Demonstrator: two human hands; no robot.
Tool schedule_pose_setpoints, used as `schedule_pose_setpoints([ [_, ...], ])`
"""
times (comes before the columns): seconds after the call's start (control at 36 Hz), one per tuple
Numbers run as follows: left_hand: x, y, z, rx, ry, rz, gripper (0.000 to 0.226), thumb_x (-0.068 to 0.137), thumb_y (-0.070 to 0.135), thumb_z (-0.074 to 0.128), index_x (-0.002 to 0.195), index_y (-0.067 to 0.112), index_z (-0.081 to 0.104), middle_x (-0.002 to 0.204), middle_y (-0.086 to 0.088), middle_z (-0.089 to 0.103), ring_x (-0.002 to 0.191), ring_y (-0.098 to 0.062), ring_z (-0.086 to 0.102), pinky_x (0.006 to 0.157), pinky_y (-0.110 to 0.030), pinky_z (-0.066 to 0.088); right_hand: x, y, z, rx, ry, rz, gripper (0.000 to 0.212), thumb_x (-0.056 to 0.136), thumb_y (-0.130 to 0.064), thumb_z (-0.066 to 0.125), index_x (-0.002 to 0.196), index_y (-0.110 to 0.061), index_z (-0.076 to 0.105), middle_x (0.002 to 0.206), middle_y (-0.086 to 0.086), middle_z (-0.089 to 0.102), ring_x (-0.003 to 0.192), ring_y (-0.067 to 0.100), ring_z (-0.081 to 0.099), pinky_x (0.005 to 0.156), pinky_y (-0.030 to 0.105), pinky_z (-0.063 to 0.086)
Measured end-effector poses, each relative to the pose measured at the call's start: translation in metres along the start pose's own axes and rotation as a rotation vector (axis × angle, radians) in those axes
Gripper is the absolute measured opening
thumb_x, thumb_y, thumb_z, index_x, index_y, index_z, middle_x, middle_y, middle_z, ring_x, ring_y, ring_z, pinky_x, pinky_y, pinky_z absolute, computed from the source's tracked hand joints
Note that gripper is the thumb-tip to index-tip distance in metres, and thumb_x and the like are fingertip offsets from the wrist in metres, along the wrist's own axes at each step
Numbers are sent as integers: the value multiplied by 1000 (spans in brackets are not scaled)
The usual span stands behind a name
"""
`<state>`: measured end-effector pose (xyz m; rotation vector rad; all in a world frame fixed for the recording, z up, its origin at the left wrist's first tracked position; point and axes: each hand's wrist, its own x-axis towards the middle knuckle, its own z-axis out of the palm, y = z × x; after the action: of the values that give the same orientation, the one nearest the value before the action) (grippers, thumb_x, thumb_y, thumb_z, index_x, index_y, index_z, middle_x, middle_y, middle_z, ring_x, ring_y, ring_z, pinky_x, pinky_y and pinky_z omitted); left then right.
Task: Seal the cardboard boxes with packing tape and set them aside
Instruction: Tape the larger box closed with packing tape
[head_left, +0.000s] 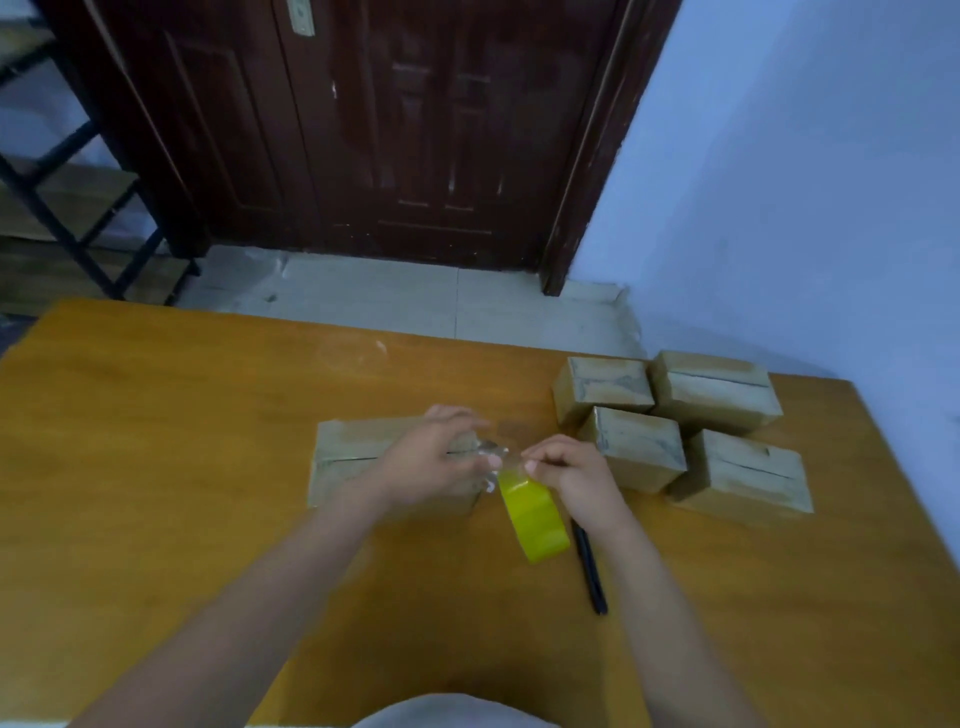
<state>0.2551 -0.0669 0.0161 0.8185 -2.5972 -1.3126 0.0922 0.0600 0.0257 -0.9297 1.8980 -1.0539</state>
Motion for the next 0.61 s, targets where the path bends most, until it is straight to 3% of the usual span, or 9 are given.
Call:
schedule_pose_setpoints([
  [0.06, 2, 15, 9, -96, 59, 74, 57, 71, 65, 57, 98, 16, 70, 98, 6, 62, 99, -9, 52, 86, -21, 39, -3, -11, 1, -3, 13, -19, 15, 80, -3, 68, 67, -11, 71, 84, 8, 65, 87, 26, 62, 83, 44, 47],
  [0.11, 2, 24, 17, -166, 125, 91, 19, 79, 39, 72, 75, 23, 61, 77, 8, 57, 78, -13, 52, 73, -32, 43, -5, -24, 3, -11, 38, -30, 26, 78, -3, 69, 63, -24, 71, 76, -1, 67, 84, 23, 63, 81, 41, 48],
  [0.22, 2, 30, 15, -195, 273, 87, 36, 81, 14, 74, 59, 23, 47, 59, 5, 52, 59, -8, 40, 57, -26, 32, -10, -44, 8, -113, 96, -44, 23, 81, -10, 66, 65, -27, 72, 66, -6, 67, 69, 8, 58, 68, 29, 43],
  [0.31, 7, 32, -2, -172, 365, 38, 40, 83, 13, 71, 55, 20, 44, 52, 6, 43, 53, -11, 36, 51, -22, 27, -15, -59, 20, -154, 188, -80, 19, 91, -25, 61, 94, -11, 73, 81, -9, 64, 78, 3, 55, 72, 26, 41],
  [0.36, 12, 29, -16, -246, 404, -42, 43, 84, 17, 70, 53, 18, 41, 51, -1, 44, 53, -18, 44, 54, -24, 39, -25, -71, 25, -9, 225, -23, 34, 93, -36, 55, 118, -14, 61, 105, -10, 60, 100, 4, 56, 86, 23, 43],
  [0.42, 16, 27, -32, -396, 407, -153, 37, 86, 23, 67, 57, 11, 45, 58, -12, 51, 58, -31, 54, 57, -40, 52, -41, -81, 29, 181, 181, -4, 30, 93, -42, 51, 116, -23, 58, 106, -15, 62, 102, 3, 59, 86, 20, 46],
  [0.5, 28, 31, -48, -504, 284, -310, 30, 91, 6, 48, 61, 9, 50, 59, -14, 54, 50, -25, 54, 50, -32, 47, -65, -86, 29, 320, 73, -53, 21, 91, -43, 51, 104, -33, 64, 100, -17, 70, 97, -3, 63, 90, 20, 48],
  [0.56, 35, 37, -54, -529, 160, -365, 30, 90, 1, 41, 63, 8, 51, 53, -11, 53, 37, -18, 52, 44, -23, 45, -72, -91, 30, 315, 57, -104, 31, 88, -38, 53, 109, -19, 66, 105, -3, 71, 100, 10, 65, 91, 26, 49],
  [0.61, 49, 36, -58, -509, 115, -346, 28, 91, 5, 51, 63, 5, 55, 45, -6, 54, 37, -19, 53, 46, -25, 48, -72, -93, 32, 255, 59, -153, 34, 89, -31, 55, 104, -1, 63, 93, 10, 66, 87, 21, 63, 79, 31, 50],
])
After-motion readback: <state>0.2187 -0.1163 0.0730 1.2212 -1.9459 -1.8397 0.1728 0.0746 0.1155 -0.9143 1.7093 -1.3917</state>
